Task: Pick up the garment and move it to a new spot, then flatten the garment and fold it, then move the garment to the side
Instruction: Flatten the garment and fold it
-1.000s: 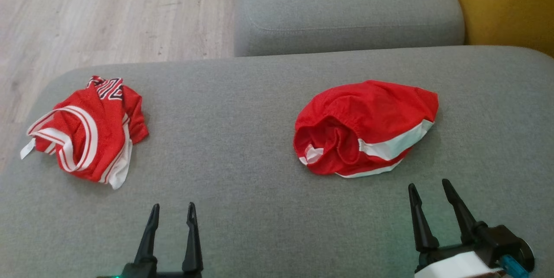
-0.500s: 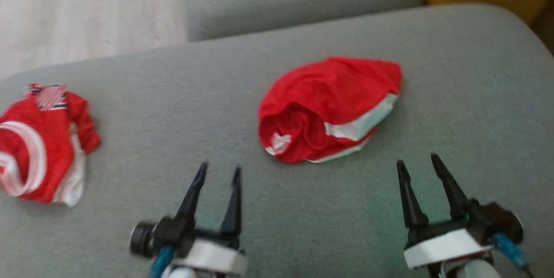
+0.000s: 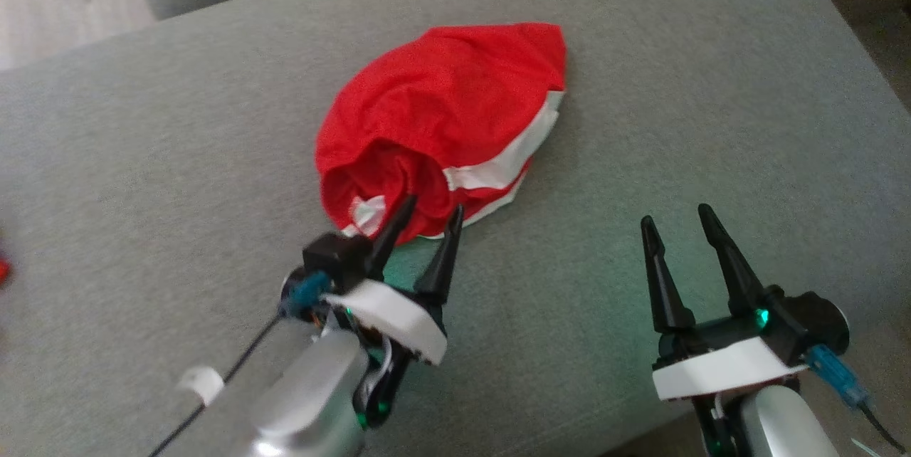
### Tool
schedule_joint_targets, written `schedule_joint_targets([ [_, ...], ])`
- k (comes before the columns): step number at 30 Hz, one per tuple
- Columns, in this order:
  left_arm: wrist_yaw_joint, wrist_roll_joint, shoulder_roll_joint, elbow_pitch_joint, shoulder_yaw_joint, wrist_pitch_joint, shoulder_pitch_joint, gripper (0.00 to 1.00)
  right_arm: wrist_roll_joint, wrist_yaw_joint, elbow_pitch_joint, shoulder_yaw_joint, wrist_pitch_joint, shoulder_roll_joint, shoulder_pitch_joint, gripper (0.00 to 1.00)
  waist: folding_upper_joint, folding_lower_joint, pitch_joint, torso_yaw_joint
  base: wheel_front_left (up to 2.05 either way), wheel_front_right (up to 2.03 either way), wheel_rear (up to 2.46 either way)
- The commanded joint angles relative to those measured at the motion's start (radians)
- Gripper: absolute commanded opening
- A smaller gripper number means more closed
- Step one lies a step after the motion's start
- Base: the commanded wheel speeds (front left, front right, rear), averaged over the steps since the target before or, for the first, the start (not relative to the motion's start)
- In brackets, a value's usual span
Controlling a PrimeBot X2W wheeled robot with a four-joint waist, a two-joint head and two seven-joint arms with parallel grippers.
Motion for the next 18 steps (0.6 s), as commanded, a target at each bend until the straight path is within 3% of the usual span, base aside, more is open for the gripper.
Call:
schedule_joint_targets([
  [1, -0.004, -0.046, -0.002, 0.004, 0.009, 0.009, -0.069, 1.00, 0.012, -0.001, -0.035, 0.029, -0.002, -0.005, -0.034, 1.00, 0.0000, -0.0002, 0.035, -0.047, 0.00, 0.00, 0.00],
  [9, -0.012, -0.181, -0.002, 0.094, -0.006, 0.034, -0.156, 1.00, 0.023, -0.001, -0.032, 0.028, -0.002, -0.005, -0.036, 1.00, 0.0000, -0.0002, 0.046, -0.092, 0.00, 0.00, 0.00],
  [10, -0.013, -0.187, -0.002, 0.106, -0.007, 0.032, -0.166, 0.82, 0.024, -0.001, -0.032, 0.026, -0.002, -0.005, -0.035, 1.00, 0.0000, -0.0002, 0.046, -0.096, 0.00, 0.00, 0.00],
  [11, -0.014, -0.194, -0.002, 0.116, -0.007, 0.028, -0.173, 0.28, 0.026, -0.001, -0.032, 0.024, -0.002, -0.005, -0.033, 1.00, 0.0000, -0.0002, 0.046, -0.098, 0.00, 0.00, 0.00],
  [12, -0.015, -0.203, -0.002, 0.125, -0.006, 0.025, -0.178, 0.00, 0.026, -0.001, -0.032, 0.023, -0.002, -0.005, -0.032, 1.00, 0.0000, -0.0002, 0.045, -0.099, 0.00, 0.00, 0.00],
  [18, -0.034, -0.235, -0.002, 0.128, -0.041, 0.007, -0.192, 0.00, 0.025, -0.001, -0.035, -0.002, -0.002, -0.005, -0.019, 1.00, 0.0000, -0.0002, 0.038, -0.025, 0.00, 0.00, 0.00],
])
